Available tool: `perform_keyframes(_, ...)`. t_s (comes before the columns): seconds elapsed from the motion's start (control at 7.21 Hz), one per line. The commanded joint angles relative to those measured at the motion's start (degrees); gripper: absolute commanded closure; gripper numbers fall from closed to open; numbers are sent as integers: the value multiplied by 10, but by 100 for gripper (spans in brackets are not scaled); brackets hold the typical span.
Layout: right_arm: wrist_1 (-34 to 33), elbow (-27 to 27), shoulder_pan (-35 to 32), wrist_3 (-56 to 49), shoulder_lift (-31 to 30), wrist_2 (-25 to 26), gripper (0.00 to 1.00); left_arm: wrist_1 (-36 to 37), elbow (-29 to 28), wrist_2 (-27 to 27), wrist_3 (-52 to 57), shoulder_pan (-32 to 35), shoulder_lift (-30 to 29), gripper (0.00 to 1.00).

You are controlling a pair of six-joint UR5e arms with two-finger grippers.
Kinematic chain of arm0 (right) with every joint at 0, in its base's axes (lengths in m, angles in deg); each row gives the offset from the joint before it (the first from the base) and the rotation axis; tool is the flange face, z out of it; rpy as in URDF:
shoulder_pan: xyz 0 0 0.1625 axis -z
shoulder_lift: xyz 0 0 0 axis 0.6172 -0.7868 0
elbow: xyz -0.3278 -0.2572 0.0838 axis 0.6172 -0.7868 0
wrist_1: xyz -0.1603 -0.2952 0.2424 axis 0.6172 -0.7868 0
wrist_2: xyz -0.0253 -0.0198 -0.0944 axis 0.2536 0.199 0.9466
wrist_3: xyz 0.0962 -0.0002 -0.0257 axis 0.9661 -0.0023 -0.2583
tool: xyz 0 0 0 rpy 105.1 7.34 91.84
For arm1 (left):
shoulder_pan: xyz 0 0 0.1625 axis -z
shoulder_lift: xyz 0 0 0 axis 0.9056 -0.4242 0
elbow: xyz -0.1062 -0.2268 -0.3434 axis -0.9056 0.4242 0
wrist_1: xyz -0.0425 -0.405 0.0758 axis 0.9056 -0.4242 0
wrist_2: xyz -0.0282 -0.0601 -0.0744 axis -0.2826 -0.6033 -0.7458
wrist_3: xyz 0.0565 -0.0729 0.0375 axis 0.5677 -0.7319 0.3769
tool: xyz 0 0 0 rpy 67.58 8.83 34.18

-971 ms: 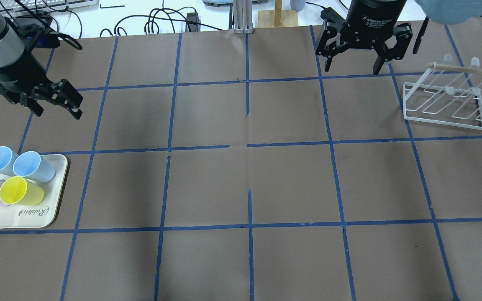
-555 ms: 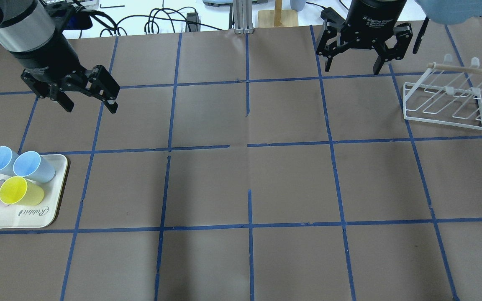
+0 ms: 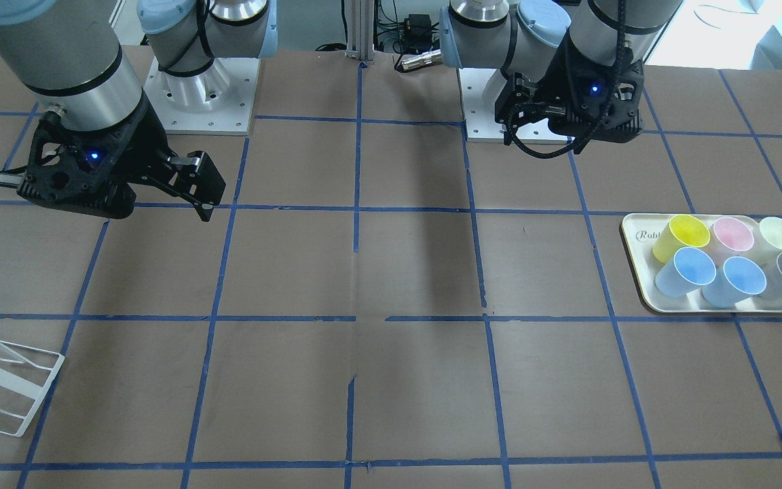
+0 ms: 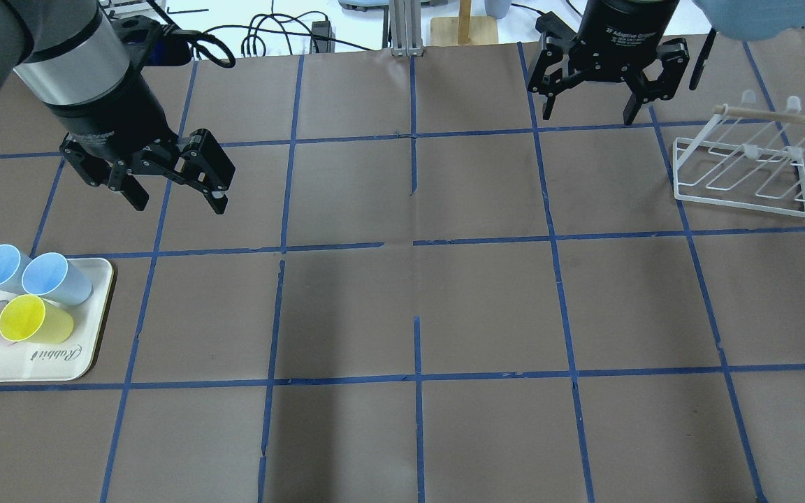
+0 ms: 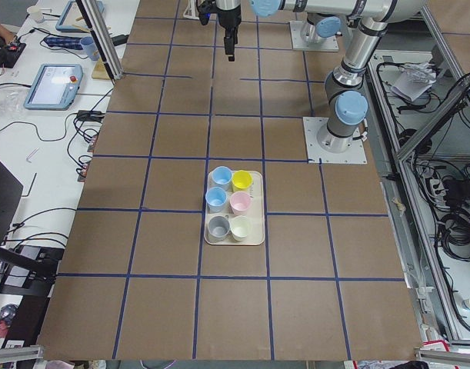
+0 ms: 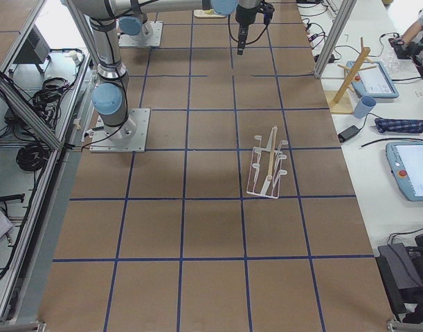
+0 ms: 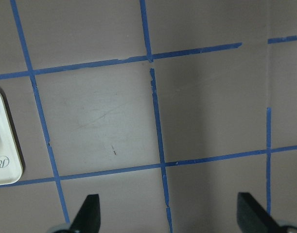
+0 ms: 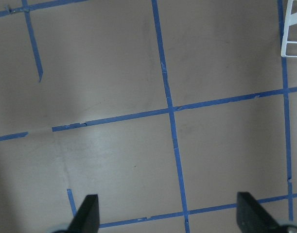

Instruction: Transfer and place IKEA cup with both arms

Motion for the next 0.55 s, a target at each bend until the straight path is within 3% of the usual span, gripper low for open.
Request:
perform_keyframes(0.0,0,0,0,0,1,0,0,-4,5,19,-2,1,4,0)
perform_keyframes(0.42,0,0,0,0,0,0,0,-2,4,16,-2,1,2,0)
